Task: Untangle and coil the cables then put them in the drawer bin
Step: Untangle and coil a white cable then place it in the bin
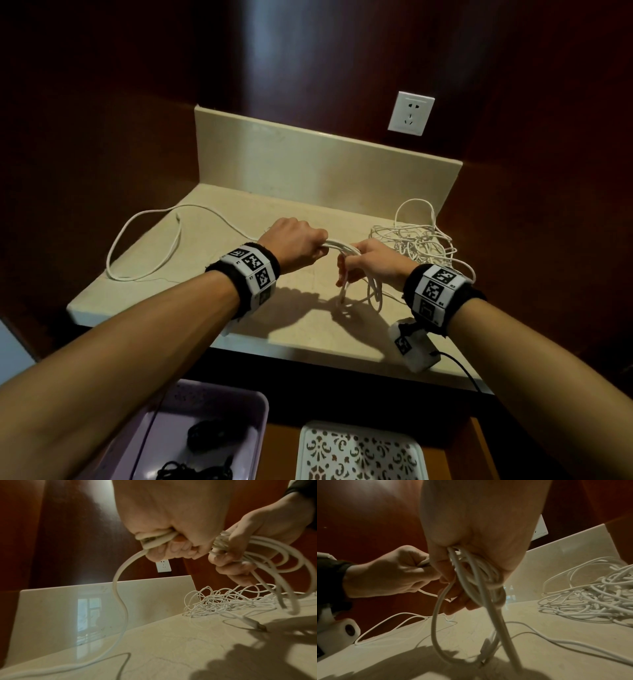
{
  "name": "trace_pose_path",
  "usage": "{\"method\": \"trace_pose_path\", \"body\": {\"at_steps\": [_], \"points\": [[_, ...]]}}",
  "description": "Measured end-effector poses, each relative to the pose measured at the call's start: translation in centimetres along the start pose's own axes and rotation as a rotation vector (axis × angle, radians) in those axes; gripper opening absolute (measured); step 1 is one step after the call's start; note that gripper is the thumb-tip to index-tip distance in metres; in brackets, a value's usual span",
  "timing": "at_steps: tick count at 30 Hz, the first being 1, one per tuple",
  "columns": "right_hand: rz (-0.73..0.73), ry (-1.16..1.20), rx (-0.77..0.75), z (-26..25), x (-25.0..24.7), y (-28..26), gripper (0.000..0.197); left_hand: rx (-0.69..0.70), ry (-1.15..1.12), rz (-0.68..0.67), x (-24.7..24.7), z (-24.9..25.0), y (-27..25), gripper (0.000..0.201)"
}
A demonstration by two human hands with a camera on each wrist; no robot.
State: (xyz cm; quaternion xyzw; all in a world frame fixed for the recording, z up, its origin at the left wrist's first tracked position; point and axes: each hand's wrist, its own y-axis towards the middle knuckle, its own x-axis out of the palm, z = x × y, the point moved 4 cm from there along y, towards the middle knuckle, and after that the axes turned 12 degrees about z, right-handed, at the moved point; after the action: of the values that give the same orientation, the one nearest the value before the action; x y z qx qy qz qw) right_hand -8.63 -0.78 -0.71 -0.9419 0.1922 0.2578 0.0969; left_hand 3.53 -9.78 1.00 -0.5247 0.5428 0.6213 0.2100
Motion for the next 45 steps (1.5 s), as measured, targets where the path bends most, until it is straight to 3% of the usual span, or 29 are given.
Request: {"method": "trace_pose_path", "body": {"at_steps": [4,10,17,23,29,37,45], "points": [[0.101,-0.218,-0.097,-0.2,-0.4,0.3,0.021,-0.035,0.019,0.021,-0.3,-0.3,0.0,0.029],[0.163,-0.504,-0.265,-1.5,-1.3,0.0,0.012,-0.121,-0.038,0.030,0.3,-1.5,-0.7,0.028],[0.188,-0.764,-0.192,-1.9,-1.4,1.0,0.037,-0.235,-0.204,-0.035,1.2,-3.0,-0.5,0.026],[0.133,-0.593,-0.216,-2.6,0.4,1.4,0.008,-0.192,-0.222,-0.063,0.9,-2.8,0.2,0.016],[0.133,-0.685,-0.337,-2.7,0.7,1.6,0.014,-0.133,-0.109,-0.061,0.6,-3.7,-0.4,0.024],[0.146,-0.742,-0.349,-2.5,0.2,1.3,0.017,-0.132,-0.016,-0.112,-0.2,-3.8,-0.8,0.024],[0.178,-0.684,-0.273,-2.8,0.1,1.2,0.013,-0.194,-0.291,-0.140,0.1,-3.5,-0.8,0.011]]}}
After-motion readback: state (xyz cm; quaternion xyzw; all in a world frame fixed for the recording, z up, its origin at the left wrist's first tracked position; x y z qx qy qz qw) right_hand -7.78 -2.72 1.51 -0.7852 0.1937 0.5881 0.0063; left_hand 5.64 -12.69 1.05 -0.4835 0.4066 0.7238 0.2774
